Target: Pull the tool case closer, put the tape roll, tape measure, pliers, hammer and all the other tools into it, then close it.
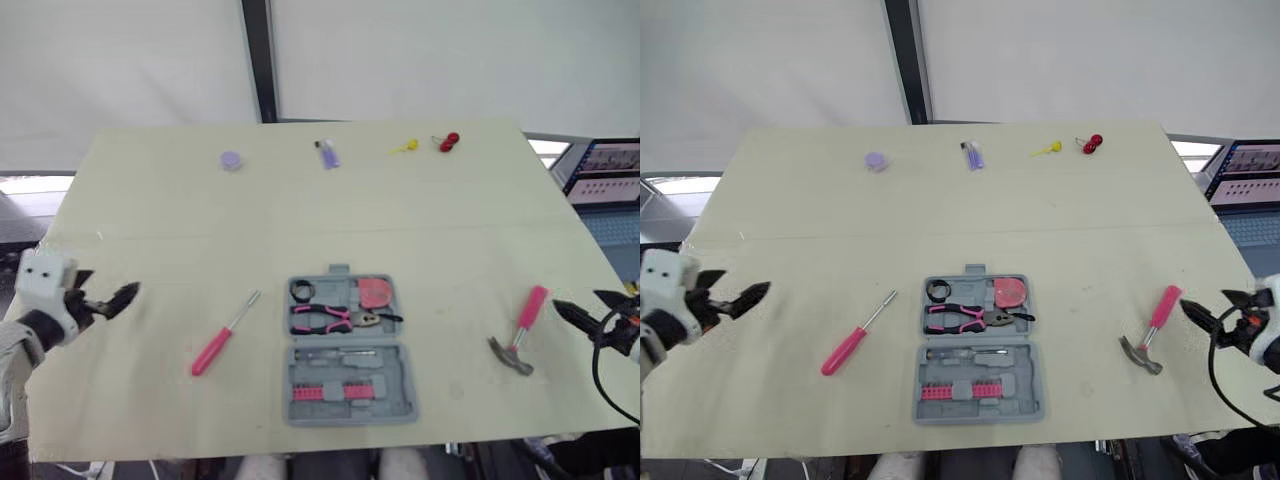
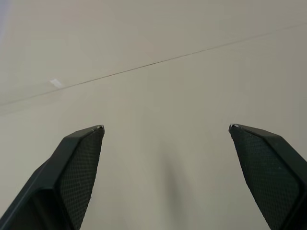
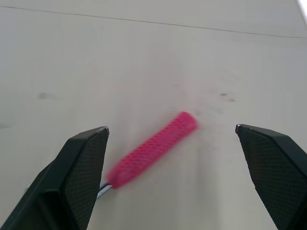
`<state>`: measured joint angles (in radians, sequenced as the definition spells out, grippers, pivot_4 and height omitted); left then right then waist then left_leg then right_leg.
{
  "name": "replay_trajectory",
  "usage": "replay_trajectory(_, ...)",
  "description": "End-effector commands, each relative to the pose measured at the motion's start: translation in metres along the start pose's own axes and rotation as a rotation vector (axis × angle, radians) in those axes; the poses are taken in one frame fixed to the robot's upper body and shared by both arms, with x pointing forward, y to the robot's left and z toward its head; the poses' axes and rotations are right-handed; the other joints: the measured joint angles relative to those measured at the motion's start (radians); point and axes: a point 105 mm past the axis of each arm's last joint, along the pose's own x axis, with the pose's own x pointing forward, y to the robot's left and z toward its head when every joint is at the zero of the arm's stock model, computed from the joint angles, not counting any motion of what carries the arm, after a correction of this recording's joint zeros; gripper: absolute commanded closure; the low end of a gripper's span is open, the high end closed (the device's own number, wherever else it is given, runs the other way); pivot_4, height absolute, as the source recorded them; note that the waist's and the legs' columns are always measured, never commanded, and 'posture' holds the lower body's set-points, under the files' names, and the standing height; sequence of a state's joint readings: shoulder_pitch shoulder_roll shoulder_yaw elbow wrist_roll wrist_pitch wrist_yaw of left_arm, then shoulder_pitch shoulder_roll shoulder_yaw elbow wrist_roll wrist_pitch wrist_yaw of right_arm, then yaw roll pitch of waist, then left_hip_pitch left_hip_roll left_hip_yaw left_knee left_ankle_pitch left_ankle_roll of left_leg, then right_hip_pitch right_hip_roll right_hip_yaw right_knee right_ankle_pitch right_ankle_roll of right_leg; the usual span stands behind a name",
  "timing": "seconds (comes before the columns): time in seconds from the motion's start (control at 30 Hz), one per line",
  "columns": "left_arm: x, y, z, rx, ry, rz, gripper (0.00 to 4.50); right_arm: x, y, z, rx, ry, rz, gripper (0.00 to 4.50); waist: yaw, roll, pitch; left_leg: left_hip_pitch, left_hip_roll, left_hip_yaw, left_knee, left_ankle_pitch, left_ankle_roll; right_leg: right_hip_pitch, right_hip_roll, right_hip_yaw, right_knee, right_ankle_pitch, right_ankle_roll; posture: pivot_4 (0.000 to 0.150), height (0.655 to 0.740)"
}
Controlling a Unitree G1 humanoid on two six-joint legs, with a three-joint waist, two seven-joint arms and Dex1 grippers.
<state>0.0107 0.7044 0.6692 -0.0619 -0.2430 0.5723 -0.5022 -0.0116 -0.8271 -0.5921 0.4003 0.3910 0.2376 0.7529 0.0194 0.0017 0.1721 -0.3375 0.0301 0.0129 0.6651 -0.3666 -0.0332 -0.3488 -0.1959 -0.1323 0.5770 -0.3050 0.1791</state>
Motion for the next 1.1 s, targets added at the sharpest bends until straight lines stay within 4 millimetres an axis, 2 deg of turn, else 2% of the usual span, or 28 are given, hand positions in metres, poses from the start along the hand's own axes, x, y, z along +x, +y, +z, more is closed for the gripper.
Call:
replay_trajectory(0.03,-0.016,0.032,-0.015,-0.003,0.006,0.214,0.03,-0.011,-0.030,0.004,0.025,-0.087,-0.215,0.00,-0.002,0.000,0.000,0.000,0.000,0.000,0.000,0.000,0.000,0.000,0.000,0.000,0.000,0.000,0.000,0.150,0.7400)
replay_trajectory(0.1,-0.023,0.041,-0.028,-0.040,0.018,0.291,0.03,-0.014,-0.039,0.004,0.056,-0.112,-0.289,0.00,-0.006,0.001,0.000,0.001,0.000,0.001,-0.001,0.000,0.000,0.000,0.000,0.001,0.000,0.000,0.000,0.150,0.7400)
replay_trajectory(0.27,-0.029,0.043,-0.044,-0.074,0.064,0.333,0.03,-0.015,-0.039,0.004,0.051,-0.115,-0.305,0.00,-0.007,0.001,0.000,0.001,0.001,0.001,-0.001,0.000,0.000,0.000,0.000,0.001,0.000,0.000,0.000,0.150,0.7400)
replay_trajectory(0.43,-0.018,0.035,-0.035,-0.085,0.035,0.281,0.03,-0.013,-0.033,0.008,0.071,-0.131,-0.311,0.00,-0.008,0.001,0.000,0.001,0.001,0.001,-0.001,0.000,0.000,-0.001,0.000,0.001,0.000,0.000,0.000,0.150,0.7400)
replay_trajectory(0.53,-0.005,0.018,-0.026,-0.095,0.006,0.203,0.03,-0.012,-0.021,0.015,0.101,-0.146,-0.300,0.00,-0.007,0.001,0.000,0.000,0.001,0.001,-0.001,0.000,0.000,-0.001,0.000,0.001,0.001,0.000,0.000,0.150,0.7400)
replay_trajectory(0.7,0.023,-0.059,0.021,-0.038,-0.141,-0.147,0.03,-0.007,0.012,0.025,0.112,-0.057,-0.287,0.00,0.005,0.001,0.000,-0.002,0.001,0.002,0.000,0.000,-0.001,-0.005,0.000,0.003,0.004,0.000,0.000,0.150,0.7400)
replay_trajectory(0.77,0.031,-0.097,0.043,-0.016,-0.216,-0.326,0.03,-0.009,0.024,0.026,0.142,-0.020,-0.308,0.00,0.009,0.002,0.000,-0.003,0.001,0.003,0.001,0.000,-0.001,-0.007,0.000,0.003,0.006,0.000,0.000,0.150,0.7400)
replay_trajectory(0.83,0.033,-0.152,0.068,0.042,-0.304,-0.576,0.03,-0.009,0.039,0.026,0.168,0.010,-0.327,0.00,0.011,0.002,0.000,-0.003,0.001,0.003,0.001,0.001,-0.002,-0.007,0.000,0.003,0.007,0.000,0.000,0.150,0.7400)
replay_trajectory(0.9,0.031,-0.178,0.078,0.088,-0.346,-0.701,0.03,-0.009,0.047,0.026,0.183,0.027,-0.344,0.00,0.008,0.002,0.000,-0.004,0.001,0.003,0.001,0.001,-0.002,-0.008,0.000,0.003,0.007,0.000,0.000,0.150,0.7400)
replay_trajectory(0.97,0.022,-0.216,0.087,0.143,-0.396,-0.903,0.03,-0.009,0.057,0.019,0.229,0.072,-0.378,0.00,0.002,0.002,0.000,-0.004,0.001,0.004,0.001,0.001,-0.002,-0.010,0.000,0.004,0.007,0.000,0.000,0.150,0.7400)
replay_trajectory(1.0,0.013,-0.237,0.090,0.176,-0.422,-1.031,0.03,-0.009,0.063,0.016,0.254,0.090,-0.396,0.00,0.001,0.002,0.000,-0.004,0.001,0.005,-0.001,0.001,-0.002,-0.011,0.000,0.004,0.007,0.000,0.000,0.150,0.7400)
replay_trajectory(1.1,-0.013,-0.272,0.088,0.273,-0.470,-1.306,0.03,-0.014,0.071,0.011,0.296,0.123,-0.448,0.00,-0.003,0.004,-0.001,-0.004,0.001,0.006,-0.002,0.001,-0.002,-0.013,0.000,0.004,0.008,0.000,0.000,0.150,0.7400)
